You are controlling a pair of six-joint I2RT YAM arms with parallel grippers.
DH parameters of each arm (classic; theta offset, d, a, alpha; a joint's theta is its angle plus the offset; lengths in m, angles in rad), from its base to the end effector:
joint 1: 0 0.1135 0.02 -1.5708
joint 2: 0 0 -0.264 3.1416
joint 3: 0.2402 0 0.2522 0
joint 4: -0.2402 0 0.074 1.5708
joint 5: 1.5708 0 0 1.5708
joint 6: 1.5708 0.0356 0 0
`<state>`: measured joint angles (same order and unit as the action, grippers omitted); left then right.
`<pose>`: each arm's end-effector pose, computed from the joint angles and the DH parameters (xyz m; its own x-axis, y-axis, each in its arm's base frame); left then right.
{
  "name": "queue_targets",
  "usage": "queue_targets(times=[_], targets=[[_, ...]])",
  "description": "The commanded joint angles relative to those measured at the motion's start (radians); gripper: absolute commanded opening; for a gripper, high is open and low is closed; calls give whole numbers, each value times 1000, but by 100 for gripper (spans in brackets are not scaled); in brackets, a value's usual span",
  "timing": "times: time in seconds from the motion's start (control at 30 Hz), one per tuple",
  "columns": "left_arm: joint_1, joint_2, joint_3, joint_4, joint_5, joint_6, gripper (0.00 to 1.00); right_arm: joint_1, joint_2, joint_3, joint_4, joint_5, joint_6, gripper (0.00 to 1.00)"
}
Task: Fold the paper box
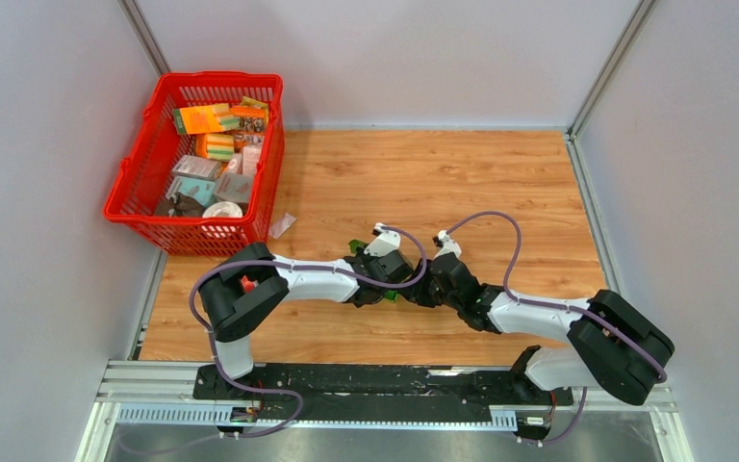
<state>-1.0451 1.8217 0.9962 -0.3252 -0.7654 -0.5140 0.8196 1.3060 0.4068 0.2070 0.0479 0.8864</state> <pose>0.1902 -0.2786 0.1389 -0.6359 0.3896 -0.6662 0.1944 0.9162 0.3503 0.1614 0.1703 0.1439 -0.8215 0.2542 -0.5104 -0.1081 0.8094 0.5772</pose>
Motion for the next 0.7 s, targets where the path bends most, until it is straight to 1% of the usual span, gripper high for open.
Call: queue_targets(times=[0.0, 0.1, 0.17, 0.27, 0.3, 0.33, 0.4, 0.5, 0.67], targets=[[29, 100, -66, 75, 248, -32, 0, 1, -42, 4, 0, 36, -3, 24], [45, 59, -90, 77, 274, -52, 0, 1, -56, 1, -11, 40, -4, 24], [57, 2, -109, 81, 293, -55, 0, 1, -73, -5, -18, 46, -6, 24], [88, -94, -140, 84, 347, -57, 11, 3, -90, -5, -35, 56, -12, 24], [95, -119, -145, 86, 369, -57, 19, 1, -96, -5, -44, 59, -14, 24], [109, -166, -149, 83, 380, -55, 22, 1, -103, -5, -47, 61, -15, 24], [125, -211, -156, 75, 411, -50, 29, 1, -111, -10, -55, 64, -17, 24], [155, -303, -165, 63, 457, -41, 35, 1, -125, -14, -64, 69, -20, 24], [186, -403, -209, 69, 552, -41, 38, 0, -140, -20, -80, 76, -27, 24]])
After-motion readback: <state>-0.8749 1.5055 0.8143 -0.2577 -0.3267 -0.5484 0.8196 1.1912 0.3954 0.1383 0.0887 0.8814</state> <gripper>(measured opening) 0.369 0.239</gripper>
